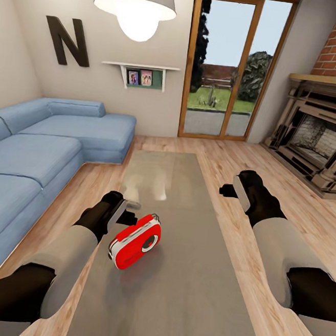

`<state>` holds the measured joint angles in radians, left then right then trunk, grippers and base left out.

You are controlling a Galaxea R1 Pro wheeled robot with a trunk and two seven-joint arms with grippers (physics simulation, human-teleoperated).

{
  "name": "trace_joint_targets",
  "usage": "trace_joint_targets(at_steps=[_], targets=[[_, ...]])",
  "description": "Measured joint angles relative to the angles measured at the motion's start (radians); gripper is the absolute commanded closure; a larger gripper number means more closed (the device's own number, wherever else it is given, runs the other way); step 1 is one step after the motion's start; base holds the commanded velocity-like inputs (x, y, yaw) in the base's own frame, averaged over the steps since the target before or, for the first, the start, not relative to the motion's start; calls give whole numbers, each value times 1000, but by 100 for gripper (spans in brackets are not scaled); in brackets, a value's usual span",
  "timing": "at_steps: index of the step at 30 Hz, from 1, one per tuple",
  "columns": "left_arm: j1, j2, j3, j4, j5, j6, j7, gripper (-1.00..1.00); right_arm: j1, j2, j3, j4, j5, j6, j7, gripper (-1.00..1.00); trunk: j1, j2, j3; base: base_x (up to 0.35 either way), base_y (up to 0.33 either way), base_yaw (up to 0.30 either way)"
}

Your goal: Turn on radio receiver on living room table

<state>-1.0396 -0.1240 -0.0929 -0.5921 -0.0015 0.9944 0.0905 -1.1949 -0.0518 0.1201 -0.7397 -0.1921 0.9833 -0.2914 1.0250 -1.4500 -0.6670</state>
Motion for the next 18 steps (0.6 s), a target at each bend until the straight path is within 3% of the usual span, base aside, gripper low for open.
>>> trace_joint_targets(at_steps=[18], targets=[[0,3,-1,0,0,-2,0,-100,0,3,1,-3,0,0,0,-100,0,0,-29,0,0,0]])
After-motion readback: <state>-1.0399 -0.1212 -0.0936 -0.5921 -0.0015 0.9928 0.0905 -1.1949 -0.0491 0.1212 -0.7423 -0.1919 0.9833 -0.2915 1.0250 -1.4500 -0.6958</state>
